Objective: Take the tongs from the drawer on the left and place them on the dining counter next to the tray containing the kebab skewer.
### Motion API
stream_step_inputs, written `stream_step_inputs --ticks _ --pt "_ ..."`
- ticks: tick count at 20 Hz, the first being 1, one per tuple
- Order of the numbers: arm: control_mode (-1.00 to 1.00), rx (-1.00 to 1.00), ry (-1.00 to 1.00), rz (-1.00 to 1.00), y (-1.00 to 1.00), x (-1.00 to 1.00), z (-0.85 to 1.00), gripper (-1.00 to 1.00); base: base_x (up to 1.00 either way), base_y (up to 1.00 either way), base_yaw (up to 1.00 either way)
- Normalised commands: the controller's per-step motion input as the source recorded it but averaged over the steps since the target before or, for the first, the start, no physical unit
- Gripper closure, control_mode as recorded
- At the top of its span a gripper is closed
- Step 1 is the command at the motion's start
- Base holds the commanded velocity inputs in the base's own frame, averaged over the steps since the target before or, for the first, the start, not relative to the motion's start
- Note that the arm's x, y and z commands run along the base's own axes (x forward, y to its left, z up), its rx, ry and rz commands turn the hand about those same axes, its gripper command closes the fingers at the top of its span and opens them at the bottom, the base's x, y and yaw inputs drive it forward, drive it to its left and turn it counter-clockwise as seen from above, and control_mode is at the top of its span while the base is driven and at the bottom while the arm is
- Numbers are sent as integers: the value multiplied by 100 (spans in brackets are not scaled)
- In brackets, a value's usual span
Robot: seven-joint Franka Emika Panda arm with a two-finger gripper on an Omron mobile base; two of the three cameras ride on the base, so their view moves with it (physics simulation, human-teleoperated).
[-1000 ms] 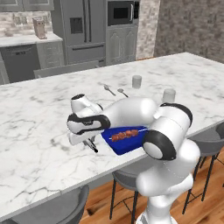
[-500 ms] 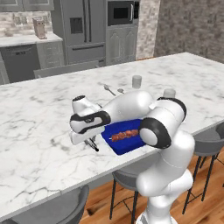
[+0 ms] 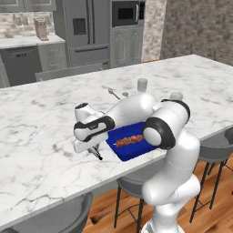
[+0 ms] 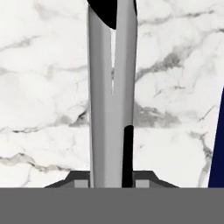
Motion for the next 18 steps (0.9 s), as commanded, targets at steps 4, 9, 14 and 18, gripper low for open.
stream_step_inputs --ticks 4,9,14,18 --pt "-100 0 0 0 0 2 -2 -100 0 0 0" --pt "-100 0 0 -3 1 0 32 -100 0 0 0" --pt "-100 3 -8 -4 1 0 66 -100 0 0 0" --pt "-100 11 -27 0 0 -26 99 -100 0 0 0"
